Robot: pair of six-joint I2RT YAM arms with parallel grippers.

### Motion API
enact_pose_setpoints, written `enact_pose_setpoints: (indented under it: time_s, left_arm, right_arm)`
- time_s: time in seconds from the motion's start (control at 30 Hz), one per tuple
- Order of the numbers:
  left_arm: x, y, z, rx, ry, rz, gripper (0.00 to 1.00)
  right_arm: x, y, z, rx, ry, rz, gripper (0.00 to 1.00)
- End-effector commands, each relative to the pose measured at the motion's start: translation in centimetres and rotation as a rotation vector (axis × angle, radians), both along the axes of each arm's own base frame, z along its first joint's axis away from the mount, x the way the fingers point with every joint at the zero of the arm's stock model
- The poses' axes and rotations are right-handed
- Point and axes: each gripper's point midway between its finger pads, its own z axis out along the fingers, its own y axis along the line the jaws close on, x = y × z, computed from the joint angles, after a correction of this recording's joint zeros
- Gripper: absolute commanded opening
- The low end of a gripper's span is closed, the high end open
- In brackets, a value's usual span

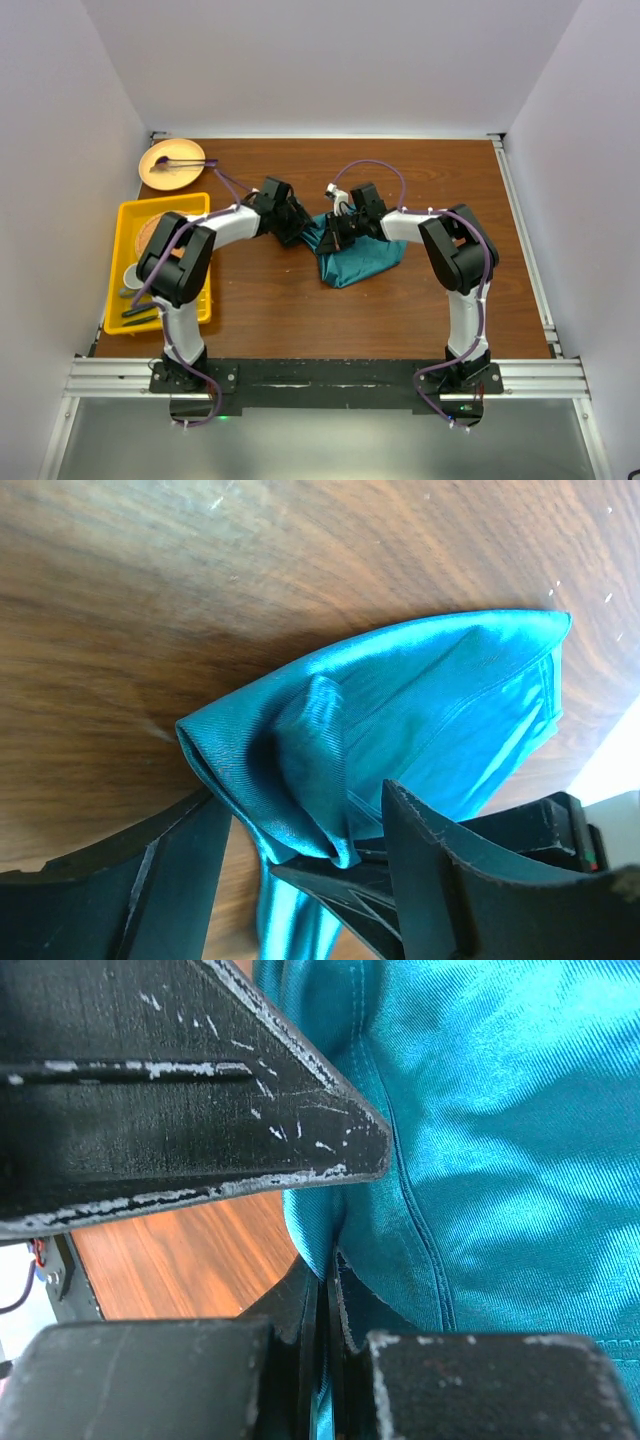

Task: Fold the napkin, place the utensils inside, and roll it up
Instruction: Roll the napkin with the utensil

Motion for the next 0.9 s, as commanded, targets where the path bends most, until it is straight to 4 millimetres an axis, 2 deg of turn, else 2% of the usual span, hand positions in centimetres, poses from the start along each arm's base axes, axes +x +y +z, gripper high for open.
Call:
enact_pose_setpoints:
  time_s: [0.0, 0.03, 0.1, 0.23, 0.33, 0.47, 0.53, 0.6, 0.63, 0.67, 0.7, 0.77, 0.8, 0.87]
  left_arm:
    - [-2.2, 6.6, -5.1, 0.231, -0.010, -0.001, 0.67]
    - [-2.3, 5.9, -4.4, 0.172, -0.033, -0.020, 0.68]
    - [-2.2, 5.5, -4.3, 0.142, -0.068, -0.045, 0.69]
    - [-2.8, 4.3, -5.1, 0.081, -0.023, -0.072, 0.69]
    - [-3.4, 3.5, -5.4, 0.049, 0.012, -0.070, 0.68]
    - [-3.4, 4.3, -5.1, 0.116, -0.015, -0.082, 0.69]
    - [-3.2, 5.1, -4.0, 0.150, -0.060, -0.086, 0.71]
    - [-3.2, 5.3, -2.4, 0.160, -0.115, -0.112, 0.72]
    - [-3.7, 5.5, -2.3, 0.160, -0.119, -0.122, 0.73]
    - [-3.7, 5.4, -1.8, 0.160, -0.137, -0.136, 0.73]
    - [-3.8, 5.3, -0.9, 0.148, -0.161, -0.146, 0.73]
    - [-4.3, 5.4, -0.3, 0.130, -0.178, -0.158, 0.73]
    - [-4.2, 5.2, 0.9, 0.114, -0.210, -0.165, 0.74]
    - [-4.5, 5.8, 1.6, 0.125, -0.216, -0.166, 0.74]
  right_arm:
    - [-0.6, -0.3, -0.7, -0.025, 0.011, 0.026, 0.00]
    - [-0.7, -0.2, -0.7, -0.019, 0.018, 0.032, 0.00]
    - [-0.9, -0.2, -0.5, -0.010, 0.032, 0.029, 0.00]
    - [-0.7, 0.2, 0.5, 0.015, 0.040, 0.021, 0.00]
    - [-0.7, 0.3, 0.4, 0.022, 0.048, 0.029, 0.00]
    - [-0.4, -0.8, -0.7, -0.062, 0.028, 0.017, 0.00]
    - [-0.5, -1.2, -0.6, -0.095, 0.018, 0.017, 0.00]
    - [-0.3, -1.7, -0.2, -0.121, 0.006, 0.008, 0.05]
    - [-0.5, -1.8, 0.0, -0.132, 0.005, 0.015, 0.08]
    - [-0.5, -1.8, 0.2, -0.142, -0.003, 0.013, 0.20]
    - [-0.4, -2.0, 0.6, -0.185, -0.023, -0.001, 0.25]
    - [-0.5, -2.0, 1.0, -0.241, -0.055, 0.007, 0.39]
    - [-1.1, -1.6, 1.4, -0.270, -0.058, 0.020, 0.44]
    - [-0.5, -2.0, 2.2, -0.354, -0.117, -0.008, 0.51]
